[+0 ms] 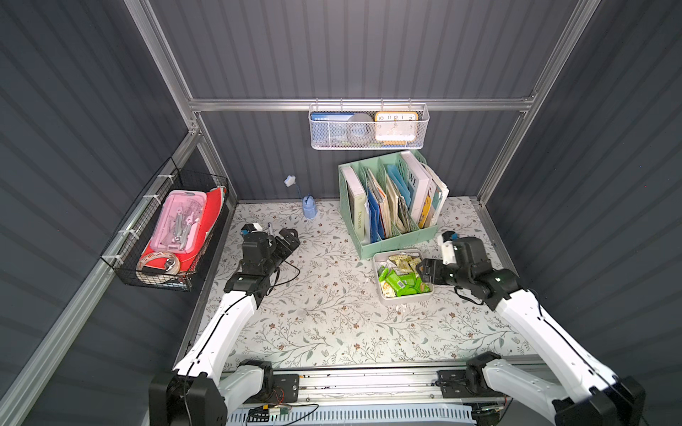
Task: Take the cookies out of the storage box
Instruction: Pick up the cookie from the storage box.
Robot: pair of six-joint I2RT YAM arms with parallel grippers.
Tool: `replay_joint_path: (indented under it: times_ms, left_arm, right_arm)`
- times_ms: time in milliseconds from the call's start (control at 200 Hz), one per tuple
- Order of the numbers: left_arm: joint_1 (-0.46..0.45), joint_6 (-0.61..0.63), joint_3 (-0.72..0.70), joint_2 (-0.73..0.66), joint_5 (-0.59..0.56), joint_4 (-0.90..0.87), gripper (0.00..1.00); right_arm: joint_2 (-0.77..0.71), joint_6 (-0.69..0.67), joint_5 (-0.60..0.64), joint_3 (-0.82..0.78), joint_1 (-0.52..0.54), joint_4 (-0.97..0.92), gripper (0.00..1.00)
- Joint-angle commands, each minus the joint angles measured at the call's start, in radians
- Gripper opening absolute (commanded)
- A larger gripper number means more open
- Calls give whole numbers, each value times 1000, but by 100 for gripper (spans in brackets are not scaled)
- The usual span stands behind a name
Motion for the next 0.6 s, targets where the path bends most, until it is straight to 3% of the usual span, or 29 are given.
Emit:
replay_joint_path:
  times_ms: [0,170,595]
  left_arm:
    - [2,-62,12,-15,-18,-95,99]
    - [2,-101,-10,6,-15,-56,98]
    - [2,-178,-66,36,-37,1,96]
  right_arm:
    - [153,-104,93,98,85,-183,86]
    - [301,-184,131,169,156,-178,85]
    - [522,-318,79,284,187,-177,77]
